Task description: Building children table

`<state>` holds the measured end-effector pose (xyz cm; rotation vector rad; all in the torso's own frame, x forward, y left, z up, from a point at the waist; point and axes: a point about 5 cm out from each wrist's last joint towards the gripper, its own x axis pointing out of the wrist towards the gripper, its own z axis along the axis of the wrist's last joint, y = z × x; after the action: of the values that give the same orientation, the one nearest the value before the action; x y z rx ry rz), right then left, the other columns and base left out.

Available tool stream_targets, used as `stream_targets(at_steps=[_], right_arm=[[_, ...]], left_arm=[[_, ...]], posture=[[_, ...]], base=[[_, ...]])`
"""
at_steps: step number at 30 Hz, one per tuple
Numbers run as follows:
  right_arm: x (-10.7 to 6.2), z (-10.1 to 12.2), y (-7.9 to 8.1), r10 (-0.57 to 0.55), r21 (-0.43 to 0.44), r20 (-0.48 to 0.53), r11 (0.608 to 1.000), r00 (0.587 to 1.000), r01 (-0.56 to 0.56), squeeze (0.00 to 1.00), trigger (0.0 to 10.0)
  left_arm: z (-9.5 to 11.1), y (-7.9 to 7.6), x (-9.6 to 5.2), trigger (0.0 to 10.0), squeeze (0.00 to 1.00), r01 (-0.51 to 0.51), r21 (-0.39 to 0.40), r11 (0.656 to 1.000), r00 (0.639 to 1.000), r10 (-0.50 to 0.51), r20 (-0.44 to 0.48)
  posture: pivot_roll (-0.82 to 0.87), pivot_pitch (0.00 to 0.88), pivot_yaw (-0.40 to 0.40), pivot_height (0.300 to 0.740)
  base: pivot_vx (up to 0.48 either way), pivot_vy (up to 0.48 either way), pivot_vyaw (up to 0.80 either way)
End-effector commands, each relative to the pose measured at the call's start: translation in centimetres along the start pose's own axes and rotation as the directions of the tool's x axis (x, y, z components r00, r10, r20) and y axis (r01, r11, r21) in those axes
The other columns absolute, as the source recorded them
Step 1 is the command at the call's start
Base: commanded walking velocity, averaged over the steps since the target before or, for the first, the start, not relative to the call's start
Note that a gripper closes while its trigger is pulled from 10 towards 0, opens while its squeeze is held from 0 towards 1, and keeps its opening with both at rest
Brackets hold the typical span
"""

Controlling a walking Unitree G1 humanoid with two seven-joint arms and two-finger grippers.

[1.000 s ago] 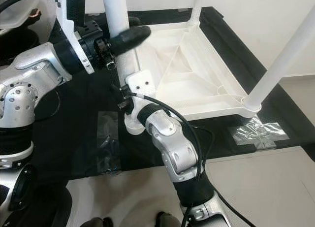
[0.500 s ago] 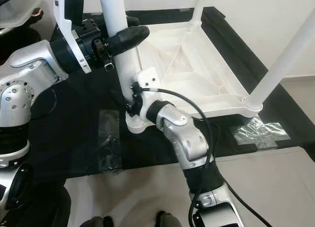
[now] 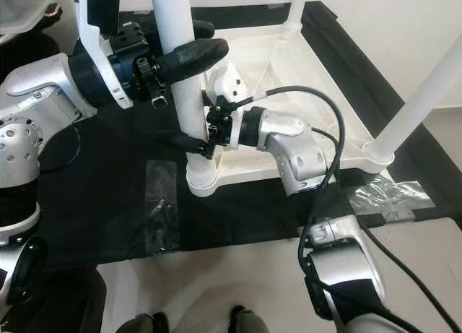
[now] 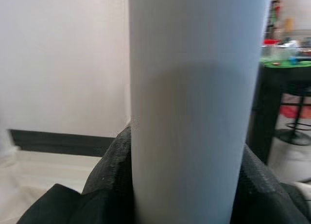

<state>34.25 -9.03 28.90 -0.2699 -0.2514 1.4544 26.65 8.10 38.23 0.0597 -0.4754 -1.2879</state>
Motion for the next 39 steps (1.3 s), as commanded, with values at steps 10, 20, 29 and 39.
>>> stream_targets(at_steps=[10, 20, 29, 39], right_arm=[[1.9, 0.0, 1.2, 0.38, 0.071, 0.032, 0.922, 0.924, -0.381, 0.0, 2.8], [2.0, 1.8, 2.1, 0.484, 0.093, 0.148, 0.861, 0.862, -0.499, 0.0, 0.0], [1.7, 1.7, 2.1, 0.477, 0.079, 0.129, 0.869, 0.869, -0.488, 0.0, 0.0], [-0.1, 1.5, 0.6, 0.348, 0.07, 0.103, 0.932, 0.932, -0.355, 0.0, 0.0]], left_arm=[[1.6, -2.9, 1.8, 0.0, 0.0, 0.25, 0.0, 0.968, 0.966, -0.25, 0.06], [1.6, -2.8, 2.1, 0.0, 0.0, 0.294, -0.012, 0.956, 0.952, -0.291, 0.098], [1.7, -2.5, 2.1, 9.3, 1.0, 0.264, -0.002, 0.965, 0.959, -0.262, 0.112], [1.9, 0.9, 1.6, 10.0, 1.0, 0.031, 0.009, 0.999, 0.993, -0.032, 0.114]], posture=[[0.05, 0.21, 0.031, 0.74], [0.04, 0.209, 0.03, 0.74], [0.02, 0.203, 0.026, 0.74], [0.01, 0.214, 0.012, 0.74]], base=[[0.0, 0.0, 0.0], [0.0, 0.0, 0.0], [0.0, 0.0, 0.0], [0.0, 0.0, 0.0]])
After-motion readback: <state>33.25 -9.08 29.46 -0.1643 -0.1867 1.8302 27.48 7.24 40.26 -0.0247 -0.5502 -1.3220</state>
